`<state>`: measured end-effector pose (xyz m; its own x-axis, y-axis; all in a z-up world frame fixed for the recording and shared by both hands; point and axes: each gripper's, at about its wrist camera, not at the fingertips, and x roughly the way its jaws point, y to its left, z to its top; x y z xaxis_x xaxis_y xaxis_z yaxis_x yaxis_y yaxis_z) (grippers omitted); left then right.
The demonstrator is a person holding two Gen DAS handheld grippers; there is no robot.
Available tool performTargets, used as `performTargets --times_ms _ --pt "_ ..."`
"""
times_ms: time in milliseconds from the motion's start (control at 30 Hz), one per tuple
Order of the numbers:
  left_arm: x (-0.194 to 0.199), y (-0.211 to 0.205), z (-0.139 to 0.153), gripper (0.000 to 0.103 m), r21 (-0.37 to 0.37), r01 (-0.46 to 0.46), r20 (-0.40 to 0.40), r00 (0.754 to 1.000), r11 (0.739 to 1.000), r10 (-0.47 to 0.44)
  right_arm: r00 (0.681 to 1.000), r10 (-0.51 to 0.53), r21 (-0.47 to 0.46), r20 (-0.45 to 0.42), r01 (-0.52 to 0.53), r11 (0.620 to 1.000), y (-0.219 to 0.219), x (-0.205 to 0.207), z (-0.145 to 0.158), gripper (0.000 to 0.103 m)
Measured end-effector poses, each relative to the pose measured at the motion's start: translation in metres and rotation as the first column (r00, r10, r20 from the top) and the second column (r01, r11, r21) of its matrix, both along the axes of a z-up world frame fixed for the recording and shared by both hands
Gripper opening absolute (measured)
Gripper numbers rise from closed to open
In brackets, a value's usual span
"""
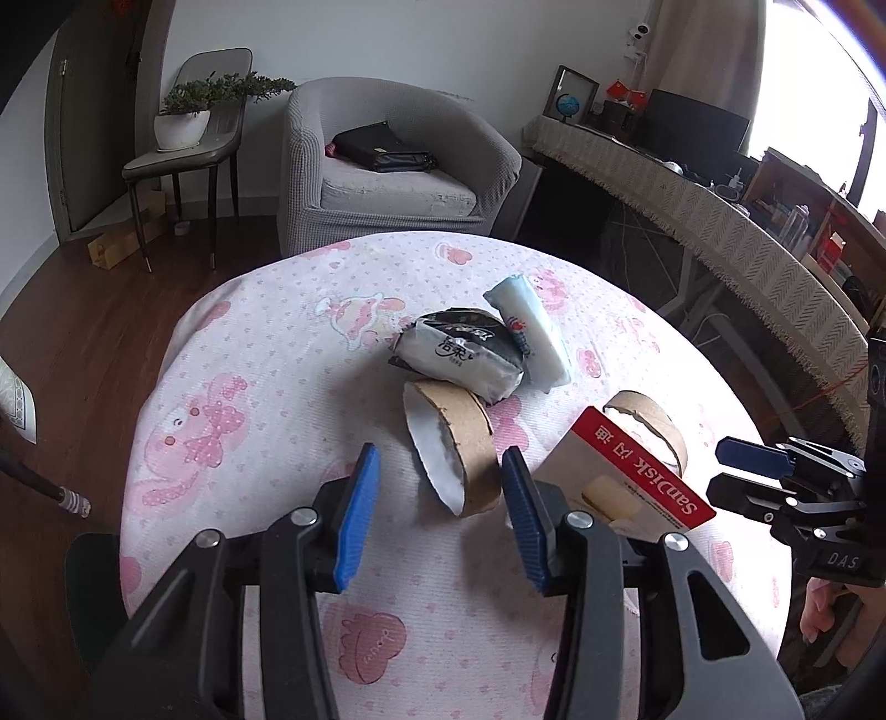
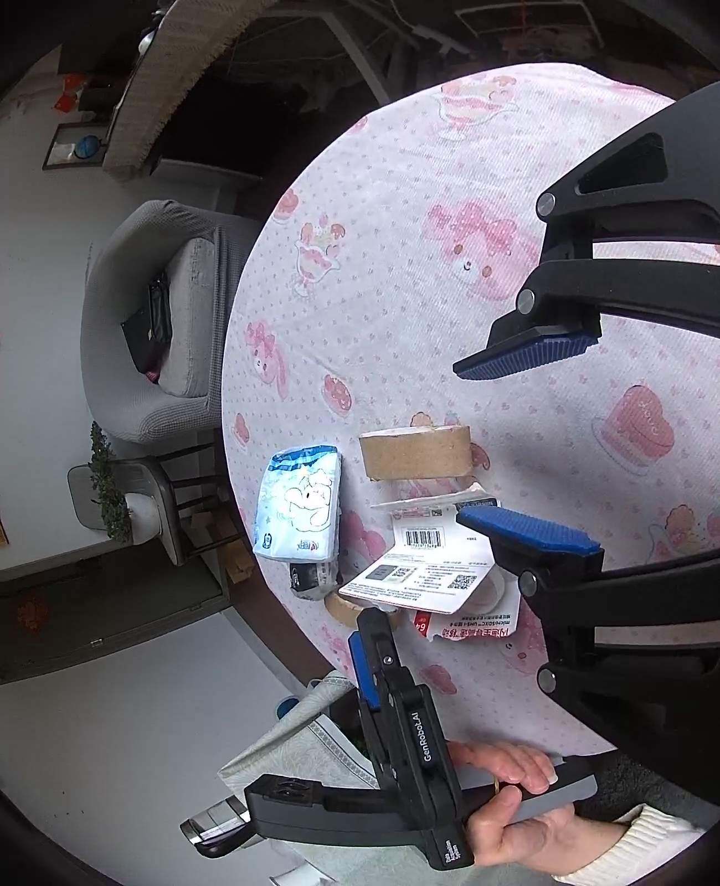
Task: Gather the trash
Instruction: 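Grasp the brown tape roll with the left gripper while the right gripper grasps the cardboard strip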
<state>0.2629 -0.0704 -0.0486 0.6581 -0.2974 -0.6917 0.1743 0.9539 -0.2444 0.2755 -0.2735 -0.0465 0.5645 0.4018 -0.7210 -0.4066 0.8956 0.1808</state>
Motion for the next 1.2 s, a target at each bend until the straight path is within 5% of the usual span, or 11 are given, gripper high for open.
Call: performTargets --times_ms 467,667,900,1200 --pt "0.004 -0.011 -0.003 0.045 -0.008 0.009 -0.028 1.000 1.000 -0.009 1.000 -0.010 0.014 -0.025 0.010 1.000 0.008 0.020 -0.008 0.048" --pt "0.007 -0.012 -0.006 0.017 -0.013 0.011 -0.044 0.999 1.000 -0.012 0.998 -0.017 0.071 -0.057 0.021 0.997 0.003 0.032 -0.012 0.041" --pt "0.004 -0.004 -0.006 0.017 -0.047 0.002 -0.049 0.999 0.999 -0.004 0.997 0.004 0.105 -0.076 0.004 0.995 0.004 0.039 -0.015 0.023" --pt "-0.011 0.014 0.010 0.017 -0.032 0.016 -0.019 1.000 0.999 -0.016 0.999 -0.052 0.047 0.012 0.051 0.998 0.001 0.034 0.011 0.021"
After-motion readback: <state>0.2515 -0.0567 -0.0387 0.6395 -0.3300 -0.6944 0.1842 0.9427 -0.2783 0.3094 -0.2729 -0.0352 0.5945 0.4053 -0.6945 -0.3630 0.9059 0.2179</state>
